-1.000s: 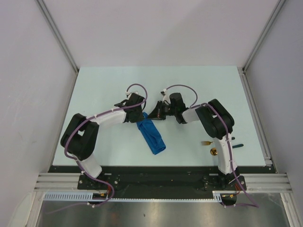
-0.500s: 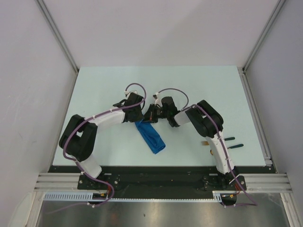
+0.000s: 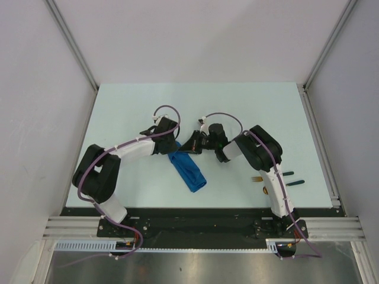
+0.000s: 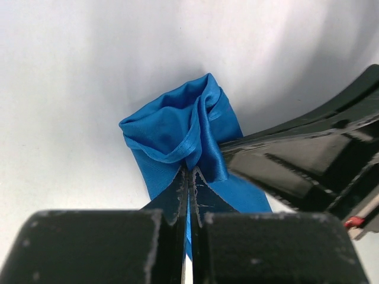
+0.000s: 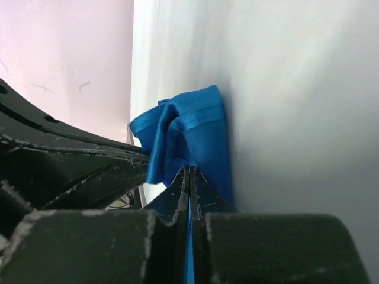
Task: Fold the napkin into a case and place the utensils inside
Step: Grasp the top corner of the smaller rectangle folded napkin at the center of the board.
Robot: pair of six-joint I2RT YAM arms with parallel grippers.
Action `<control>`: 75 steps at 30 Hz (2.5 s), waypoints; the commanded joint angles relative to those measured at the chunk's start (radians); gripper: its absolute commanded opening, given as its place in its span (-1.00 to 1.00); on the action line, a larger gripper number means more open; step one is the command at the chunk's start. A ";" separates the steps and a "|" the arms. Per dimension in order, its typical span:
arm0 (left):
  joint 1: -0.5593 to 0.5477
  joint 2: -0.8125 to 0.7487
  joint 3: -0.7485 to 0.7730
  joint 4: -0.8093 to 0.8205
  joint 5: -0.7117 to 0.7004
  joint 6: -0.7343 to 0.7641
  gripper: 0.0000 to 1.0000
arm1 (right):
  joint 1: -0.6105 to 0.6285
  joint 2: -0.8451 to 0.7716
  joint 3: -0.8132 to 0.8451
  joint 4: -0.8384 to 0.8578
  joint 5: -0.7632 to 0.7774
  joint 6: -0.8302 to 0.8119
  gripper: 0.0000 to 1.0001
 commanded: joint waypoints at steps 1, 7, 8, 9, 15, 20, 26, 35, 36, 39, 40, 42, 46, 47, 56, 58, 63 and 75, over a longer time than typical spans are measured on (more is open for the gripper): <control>0.009 -0.054 -0.012 0.007 -0.015 -0.024 -1.00 | -0.015 -0.060 -0.028 0.051 -0.036 0.000 -1.00; 0.014 -0.088 -0.041 0.041 0.000 -0.025 -1.00 | -0.003 -0.044 -0.021 0.070 -0.048 0.011 -1.00; 0.014 -0.091 -0.042 0.046 0.003 -0.024 -1.00 | 0.003 -0.038 -0.010 0.077 -0.050 0.013 -1.00; 0.014 -0.094 -0.044 0.049 0.008 -0.024 -1.00 | 0.006 -0.029 -0.005 0.085 -0.054 0.020 -1.00; 0.014 -0.097 -0.050 0.055 0.014 -0.022 -1.00 | 0.023 -0.018 0.042 0.088 -0.059 0.042 -1.00; 0.014 -0.088 -0.053 0.064 0.020 -0.018 -1.00 | 0.054 0.014 0.074 0.114 -0.065 0.078 -1.00; 0.014 -0.068 -0.042 0.087 0.043 -0.012 -1.00 | 0.101 0.153 0.194 0.146 -0.080 0.160 -1.00; 0.015 -0.079 -0.062 0.089 0.020 -0.041 -1.00 | 0.112 0.176 0.246 0.054 -0.059 0.102 -1.00; 0.017 -0.079 -0.059 0.084 0.016 -0.048 -1.00 | 0.117 0.180 0.258 0.027 -0.061 0.091 -1.00; 0.017 -0.103 -0.076 0.099 0.005 -0.053 -1.00 | 0.128 0.163 0.278 -0.076 -0.050 0.031 -1.00; 0.018 -0.105 -0.075 0.099 0.005 -0.045 -1.00 | 0.131 0.160 0.278 -0.084 -0.044 0.028 -1.00; 0.018 -0.108 -0.072 0.095 0.009 -0.029 -1.00 | 0.131 0.169 0.303 -0.137 -0.064 0.020 -1.00; 0.026 -0.102 -0.055 0.073 0.006 -0.013 -1.00 | 0.138 0.163 0.328 -0.306 -0.032 -0.111 -1.00; 0.027 -0.099 -0.046 0.050 0.003 -0.013 -1.00 | 0.140 0.163 0.326 -0.315 -0.027 -0.121 -1.00; 0.076 -0.043 0.021 -0.100 0.012 -0.108 -1.00 | 0.180 0.140 0.421 -0.686 0.154 -0.389 -1.00; 0.076 -0.060 -0.004 -0.057 0.042 -0.113 -1.00 | 0.183 0.137 0.421 -0.682 0.165 -0.394 -1.00; 0.095 -0.015 0.005 -0.042 0.063 -0.104 -1.00 | 0.165 0.121 0.412 -0.641 0.101 -0.352 -1.00; 0.124 -0.128 -0.067 0.024 0.086 -0.059 -0.42 | 0.088 -0.033 0.222 -0.360 -0.096 -0.162 -1.00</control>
